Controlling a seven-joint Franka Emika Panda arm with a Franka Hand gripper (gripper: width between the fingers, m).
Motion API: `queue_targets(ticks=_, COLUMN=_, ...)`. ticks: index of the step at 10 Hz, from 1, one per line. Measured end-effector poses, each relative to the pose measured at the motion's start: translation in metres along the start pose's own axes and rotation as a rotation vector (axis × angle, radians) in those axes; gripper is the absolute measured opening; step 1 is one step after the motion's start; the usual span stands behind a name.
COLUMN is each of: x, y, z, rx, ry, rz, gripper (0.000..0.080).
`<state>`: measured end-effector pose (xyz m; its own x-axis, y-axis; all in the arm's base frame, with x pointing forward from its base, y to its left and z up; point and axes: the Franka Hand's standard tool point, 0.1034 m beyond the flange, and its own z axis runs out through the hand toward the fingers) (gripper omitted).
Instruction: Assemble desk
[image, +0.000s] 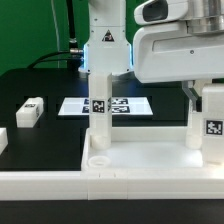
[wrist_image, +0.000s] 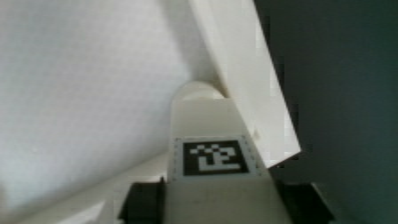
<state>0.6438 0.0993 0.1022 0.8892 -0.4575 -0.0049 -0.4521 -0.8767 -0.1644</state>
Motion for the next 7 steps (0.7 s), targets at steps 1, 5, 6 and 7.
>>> queue_targets(ticks=1, x=-0.0031, y=-0.0017, z=0.0010, rx=-0.005, ry=0.033, rz=0.190, gripper=0.0291)
queue_targets(ticks=5, x=-0.0016, y=-0.0095, z=0.0038, rx=0.051, ry=-0.004, rz=1.089, gripper=0.0291)
queue_targets(ticks=6, x=-0.0017, y=-0.0089, z=0.0038, rx=0.070, ry=0.004, rz=1.164, gripper=0.0291)
queue_targets(ticks=7, x=-0.0024, y=-0.0091, z=0.0041, rx=0.069, ry=0.005, rz=1.150, gripper=0.0291)
